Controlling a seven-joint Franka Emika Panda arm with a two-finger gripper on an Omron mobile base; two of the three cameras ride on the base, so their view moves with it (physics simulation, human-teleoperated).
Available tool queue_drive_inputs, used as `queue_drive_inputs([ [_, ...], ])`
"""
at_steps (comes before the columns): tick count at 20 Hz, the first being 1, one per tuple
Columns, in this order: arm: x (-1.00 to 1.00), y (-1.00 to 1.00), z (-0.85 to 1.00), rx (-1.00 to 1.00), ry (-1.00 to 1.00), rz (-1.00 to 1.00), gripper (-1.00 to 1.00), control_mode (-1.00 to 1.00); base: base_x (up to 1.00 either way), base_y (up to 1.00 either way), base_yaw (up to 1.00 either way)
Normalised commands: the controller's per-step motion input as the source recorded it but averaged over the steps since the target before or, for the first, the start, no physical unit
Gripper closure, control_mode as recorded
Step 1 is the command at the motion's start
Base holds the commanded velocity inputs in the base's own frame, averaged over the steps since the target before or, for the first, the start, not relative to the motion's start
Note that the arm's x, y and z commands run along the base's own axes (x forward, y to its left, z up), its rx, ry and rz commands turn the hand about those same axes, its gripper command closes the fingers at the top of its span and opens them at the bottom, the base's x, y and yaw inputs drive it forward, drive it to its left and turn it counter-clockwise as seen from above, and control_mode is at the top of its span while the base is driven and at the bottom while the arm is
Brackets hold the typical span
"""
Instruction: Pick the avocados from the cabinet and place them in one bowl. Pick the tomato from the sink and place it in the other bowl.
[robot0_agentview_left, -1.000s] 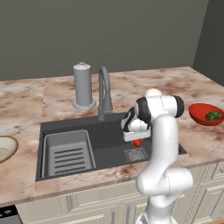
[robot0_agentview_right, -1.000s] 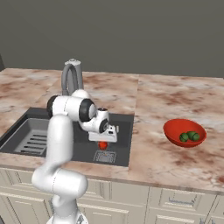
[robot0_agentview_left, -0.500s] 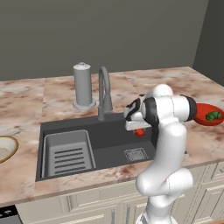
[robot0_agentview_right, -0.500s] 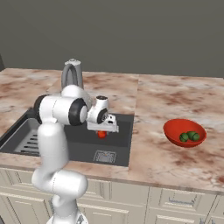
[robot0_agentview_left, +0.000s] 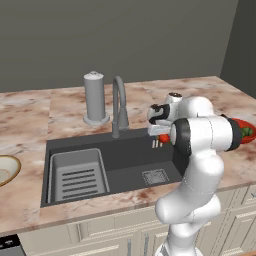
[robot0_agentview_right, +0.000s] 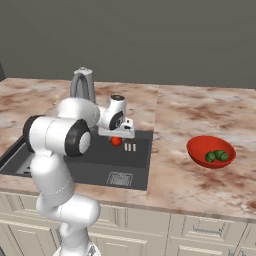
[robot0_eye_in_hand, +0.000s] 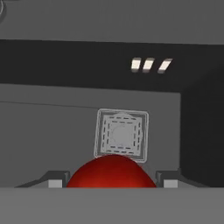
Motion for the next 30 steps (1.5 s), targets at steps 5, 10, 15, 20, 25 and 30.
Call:
queue_drive_inputs([
  [5, -0.76, -0.17, 0.78, 0.00, 0.00, 0.00, 1.00, -1.00, 0.00, 0.00, 0.00],
  [10, -0.85, -0.03, 0.98, 0.00, 0.00, 0.00, 1.00, -1.00, 0.00, 0.00, 0.00],
  [15, -0.96, 0.16, 0.83, 0.00, 0.00, 0.01, 1.00, -1.00, 0.00, 0.00, 0.00],
  [20, -0.90, 0.18, 0.33, 0.00, 0.00, 0.02, 1.00, -1.00, 0.00, 0.00, 0.00],
  [25, -0.18, 0.03, 0.00, 0.00, 0.00, 0.01, 1.00, -1.00, 0.00, 0.00, 0.00],
  [30, 0.00, 0.00, 0.00, 0.00, 0.00, 0.00, 1.00, -1.00, 0.00, 0.00, 0.00],
])
